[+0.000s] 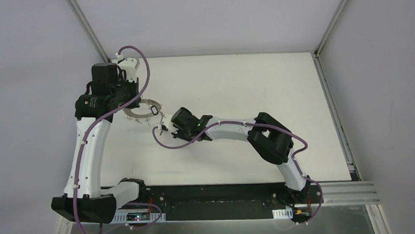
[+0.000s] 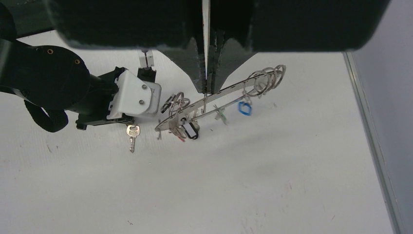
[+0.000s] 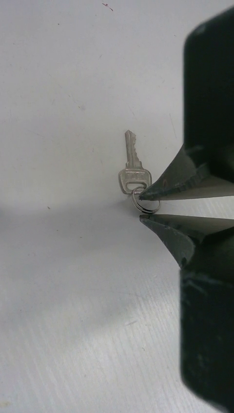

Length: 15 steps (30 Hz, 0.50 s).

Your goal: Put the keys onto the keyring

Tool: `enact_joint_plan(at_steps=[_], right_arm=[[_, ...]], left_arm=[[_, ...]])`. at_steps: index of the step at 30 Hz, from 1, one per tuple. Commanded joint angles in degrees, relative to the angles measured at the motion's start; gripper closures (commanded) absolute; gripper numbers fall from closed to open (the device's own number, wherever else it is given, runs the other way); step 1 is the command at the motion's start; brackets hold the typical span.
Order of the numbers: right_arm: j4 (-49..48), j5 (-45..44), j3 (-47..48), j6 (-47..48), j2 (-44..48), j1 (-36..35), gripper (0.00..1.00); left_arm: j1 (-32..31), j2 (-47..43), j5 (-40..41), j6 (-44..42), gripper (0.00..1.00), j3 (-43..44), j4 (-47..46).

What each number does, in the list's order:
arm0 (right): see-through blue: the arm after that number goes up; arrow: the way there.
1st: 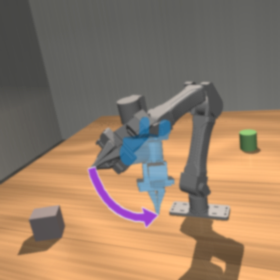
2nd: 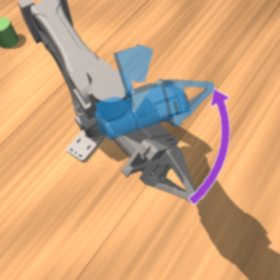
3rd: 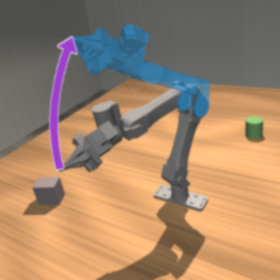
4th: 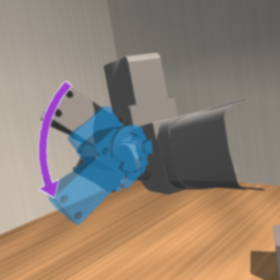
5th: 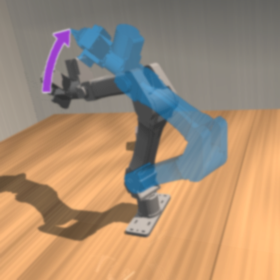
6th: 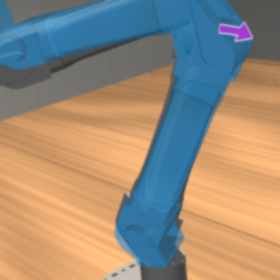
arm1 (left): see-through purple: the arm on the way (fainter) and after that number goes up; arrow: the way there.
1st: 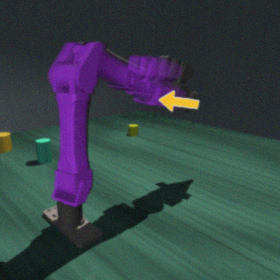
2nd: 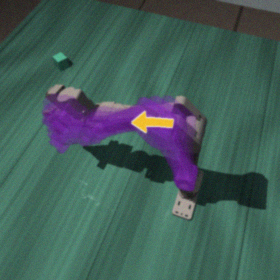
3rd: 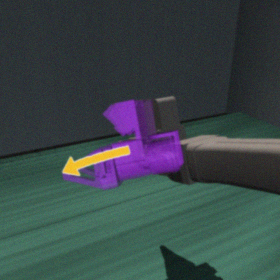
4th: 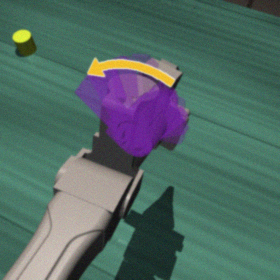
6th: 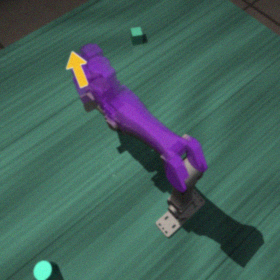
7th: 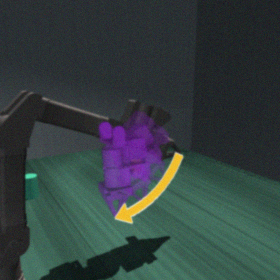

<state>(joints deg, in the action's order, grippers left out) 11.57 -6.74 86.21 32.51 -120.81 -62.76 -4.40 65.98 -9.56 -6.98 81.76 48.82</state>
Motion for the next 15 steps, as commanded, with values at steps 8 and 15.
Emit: enact_joint_plan(at_steps=[8,15], right_arm=[[3.2,-0.2,0.6,0.7,5.9,0.0,0.88],[4.2,3.0,-0.4,-0.3,8.6,1.1,0.95]], left_arm=[[0.5,-1.5,-1.5,-0.3,1.00,2.1,-0.6],[0.5,-1.0,-2.4,-0.1,1.00,2.1,-0.5]])
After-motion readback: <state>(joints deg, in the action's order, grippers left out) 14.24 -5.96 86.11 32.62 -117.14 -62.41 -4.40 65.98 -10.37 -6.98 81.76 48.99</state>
